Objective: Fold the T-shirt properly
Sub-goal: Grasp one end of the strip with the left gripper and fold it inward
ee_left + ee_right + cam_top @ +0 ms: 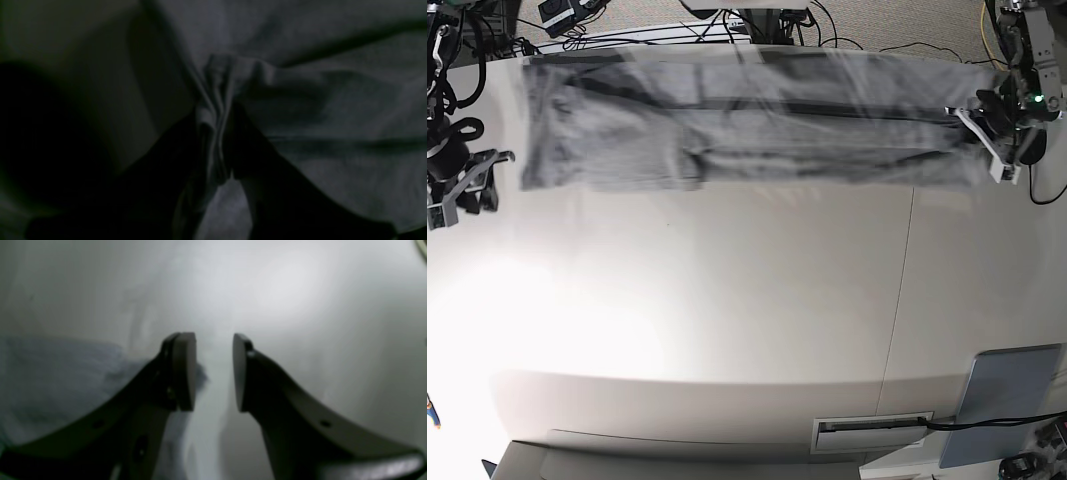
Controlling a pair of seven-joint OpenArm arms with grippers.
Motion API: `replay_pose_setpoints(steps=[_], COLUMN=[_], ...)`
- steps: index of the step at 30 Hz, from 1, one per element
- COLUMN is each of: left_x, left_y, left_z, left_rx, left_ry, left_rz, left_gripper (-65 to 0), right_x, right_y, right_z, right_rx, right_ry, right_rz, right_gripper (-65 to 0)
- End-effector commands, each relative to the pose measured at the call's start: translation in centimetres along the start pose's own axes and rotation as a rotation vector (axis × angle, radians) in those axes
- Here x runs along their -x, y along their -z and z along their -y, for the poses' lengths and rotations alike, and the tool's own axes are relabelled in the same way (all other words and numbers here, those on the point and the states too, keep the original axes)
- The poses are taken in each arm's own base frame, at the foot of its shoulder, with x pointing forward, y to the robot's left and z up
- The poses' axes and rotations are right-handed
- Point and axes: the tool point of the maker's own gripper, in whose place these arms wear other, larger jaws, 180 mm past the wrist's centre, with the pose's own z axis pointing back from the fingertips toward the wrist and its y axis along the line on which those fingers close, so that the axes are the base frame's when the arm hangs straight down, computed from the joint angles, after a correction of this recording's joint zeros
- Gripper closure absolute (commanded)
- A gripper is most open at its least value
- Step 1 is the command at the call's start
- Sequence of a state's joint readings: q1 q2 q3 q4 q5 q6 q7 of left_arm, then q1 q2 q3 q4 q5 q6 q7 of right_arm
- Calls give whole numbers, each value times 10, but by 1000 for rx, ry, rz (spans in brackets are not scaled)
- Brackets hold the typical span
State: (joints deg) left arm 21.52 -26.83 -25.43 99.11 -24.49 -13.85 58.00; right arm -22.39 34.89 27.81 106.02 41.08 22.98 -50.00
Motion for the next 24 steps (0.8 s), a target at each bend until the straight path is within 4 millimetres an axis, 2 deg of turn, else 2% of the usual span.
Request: replay_pose_setpoints(steps=[1,4,8,13,16,21,24], left_x=[-21,-37,-33,-35,-42,-41,-39], left_y=[-13,-31,-51,-85,-107,-113,-112], left_z=[-4,10,36,77,108,142,176], left_rx=[-27,-28,-9,36,131,268,367], left_ry=[26,78,98,101,70,19,20], left_rz=[57,105,151,248,331,361,356], left_gripper=[0,0,0,0,0,0,0], right_x=[-10,5,20,19,18,18,18], right_y=[-2,3,6,7,7,7,6], right_z=[3,-2,-1,0,-2,-2,-6], right_rx=[-16,-96,-130,-131,-140,-141,-161], right_ry=[-3,57,108,108,117,117,99], right_rz=[30,4,-27,-23,-17,-19,-16], right_gripper=[-189,-190,-189,-190,-190,-189,-189])
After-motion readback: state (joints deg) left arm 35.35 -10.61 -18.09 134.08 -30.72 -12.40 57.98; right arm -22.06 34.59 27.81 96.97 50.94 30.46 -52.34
